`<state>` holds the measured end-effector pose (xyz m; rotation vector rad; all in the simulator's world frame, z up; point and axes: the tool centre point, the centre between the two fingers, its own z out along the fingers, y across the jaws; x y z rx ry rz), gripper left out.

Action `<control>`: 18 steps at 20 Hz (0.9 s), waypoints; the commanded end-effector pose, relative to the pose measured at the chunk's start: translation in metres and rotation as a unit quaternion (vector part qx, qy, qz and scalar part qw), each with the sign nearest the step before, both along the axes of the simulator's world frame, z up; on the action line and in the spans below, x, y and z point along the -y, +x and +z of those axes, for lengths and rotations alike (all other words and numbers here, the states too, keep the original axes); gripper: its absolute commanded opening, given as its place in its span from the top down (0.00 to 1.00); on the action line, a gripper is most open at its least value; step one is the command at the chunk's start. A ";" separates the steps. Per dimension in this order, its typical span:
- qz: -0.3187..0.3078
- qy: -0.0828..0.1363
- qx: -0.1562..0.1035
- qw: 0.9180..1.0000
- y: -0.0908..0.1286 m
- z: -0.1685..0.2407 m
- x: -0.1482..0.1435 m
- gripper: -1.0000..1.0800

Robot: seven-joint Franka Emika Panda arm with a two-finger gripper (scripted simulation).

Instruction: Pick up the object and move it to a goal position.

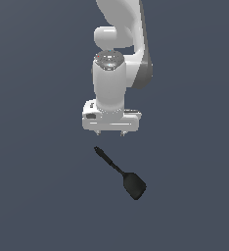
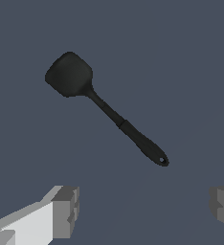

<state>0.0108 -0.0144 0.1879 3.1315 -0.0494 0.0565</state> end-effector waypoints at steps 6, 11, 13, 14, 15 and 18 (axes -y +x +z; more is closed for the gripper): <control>0.008 -0.001 -0.002 1.000 -0.002 -0.001 -0.002 0.04; 0.013 -0.002 -0.003 1.000 -0.004 -0.002 -0.005 0.04; 0.013 -0.002 -0.003 1.000 -0.004 -0.002 -0.004 0.04; 0.014 -0.002 -0.003 1.000 -0.003 -0.002 -0.004 0.04; 0.015 -0.002 -0.003 1.000 -0.003 -0.003 -0.004 0.04; 0.025 -0.003 -0.004 1.000 -0.001 -0.005 -0.005 0.04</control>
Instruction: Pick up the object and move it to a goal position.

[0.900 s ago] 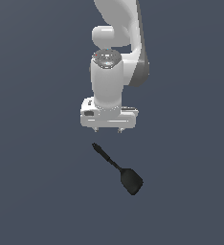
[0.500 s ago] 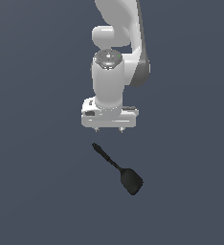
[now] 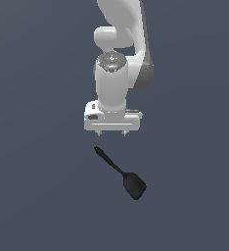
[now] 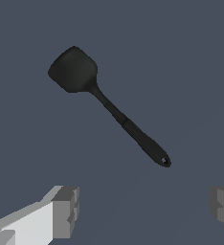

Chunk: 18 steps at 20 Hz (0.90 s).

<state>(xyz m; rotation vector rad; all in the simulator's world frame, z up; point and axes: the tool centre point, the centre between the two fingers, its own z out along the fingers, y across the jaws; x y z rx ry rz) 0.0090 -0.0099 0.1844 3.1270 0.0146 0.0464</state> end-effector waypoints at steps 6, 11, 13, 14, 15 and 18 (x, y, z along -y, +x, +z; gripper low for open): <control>0.044 -0.003 -0.003 0.999 0.010 -0.010 -0.002 0.04; 0.096 -0.006 -0.006 0.995 0.022 -0.023 -0.003 0.04; 0.122 -0.007 -0.008 0.992 0.028 -0.030 -0.004 0.04; 0.136 -0.008 -0.008 0.991 0.031 -0.033 -0.005 0.04; 0.151 -0.008 -0.009 0.988 0.034 -0.037 -0.005 0.04; 0.194 -0.008 -0.012 0.981 0.043 -0.049 -0.007 0.04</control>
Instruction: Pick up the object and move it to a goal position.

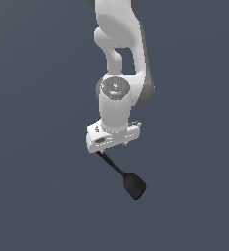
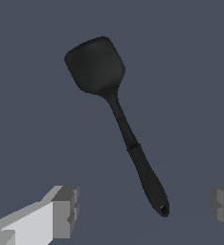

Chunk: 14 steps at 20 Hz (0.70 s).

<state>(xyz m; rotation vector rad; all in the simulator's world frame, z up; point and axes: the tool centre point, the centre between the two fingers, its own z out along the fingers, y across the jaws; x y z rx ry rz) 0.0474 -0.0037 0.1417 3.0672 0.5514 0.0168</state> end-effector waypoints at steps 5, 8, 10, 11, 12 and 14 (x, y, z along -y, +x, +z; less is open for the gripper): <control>0.094 0.001 -0.005 0.996 0.019 -0.026 -0.003 0.04; 0.136 0.002 -0.007 0.991 0.026 -0.039 -0.004 0.04; 0.160 0.003 -0.008 0.987 0.031 -0.046 -0.005 0.04; 0.171 0.004 -0.008 0.985 0.033 -0.049 -0.005 0.04; 0.182 0.004 -0.009 0.983 0.034 -0.053 -0.005 0.04; 0.200 0.006 -0.009 0.980 0.038 -0.058 -0.006 0.04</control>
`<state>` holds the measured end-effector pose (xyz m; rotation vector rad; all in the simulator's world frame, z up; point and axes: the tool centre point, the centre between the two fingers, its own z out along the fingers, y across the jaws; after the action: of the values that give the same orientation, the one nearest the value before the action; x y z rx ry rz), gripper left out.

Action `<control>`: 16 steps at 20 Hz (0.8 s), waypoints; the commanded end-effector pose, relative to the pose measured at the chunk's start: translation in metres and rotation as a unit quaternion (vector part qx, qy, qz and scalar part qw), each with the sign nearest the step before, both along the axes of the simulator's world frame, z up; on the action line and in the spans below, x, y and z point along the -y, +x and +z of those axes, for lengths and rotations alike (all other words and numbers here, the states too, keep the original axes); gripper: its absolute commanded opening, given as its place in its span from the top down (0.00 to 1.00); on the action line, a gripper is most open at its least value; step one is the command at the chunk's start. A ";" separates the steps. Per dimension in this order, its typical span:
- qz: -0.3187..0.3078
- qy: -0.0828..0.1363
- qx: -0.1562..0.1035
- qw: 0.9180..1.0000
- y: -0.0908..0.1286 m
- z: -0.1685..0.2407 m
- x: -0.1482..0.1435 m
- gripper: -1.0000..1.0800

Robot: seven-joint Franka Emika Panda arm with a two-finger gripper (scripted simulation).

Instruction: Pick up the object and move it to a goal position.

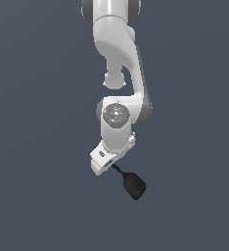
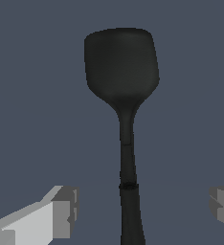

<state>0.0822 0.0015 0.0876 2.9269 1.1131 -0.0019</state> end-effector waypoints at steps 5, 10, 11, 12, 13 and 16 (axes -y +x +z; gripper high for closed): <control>0.049 0.003 -0.001 0.999 0.008 -0.015 -0.001 0.04; 0.065 0.005 -0.002 0.998 0.011 -0.020 -0.001 0.04; 0.066 0.005 -0.002 0.998 0.011 -0.020 -0.001 0.04; 0.066 0.005 -0.002 0.998 0.011 -0.021 -0.001 0.04; 0.064 0.005 -0.002 0.998 0.010 -0.020 -0.001 0.04; 0.064 0.005 -0.002 0.998 0.010 -0.024 -0.001 0.04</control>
<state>0.0927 0.0024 0.0661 2.8584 1.3025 0.0001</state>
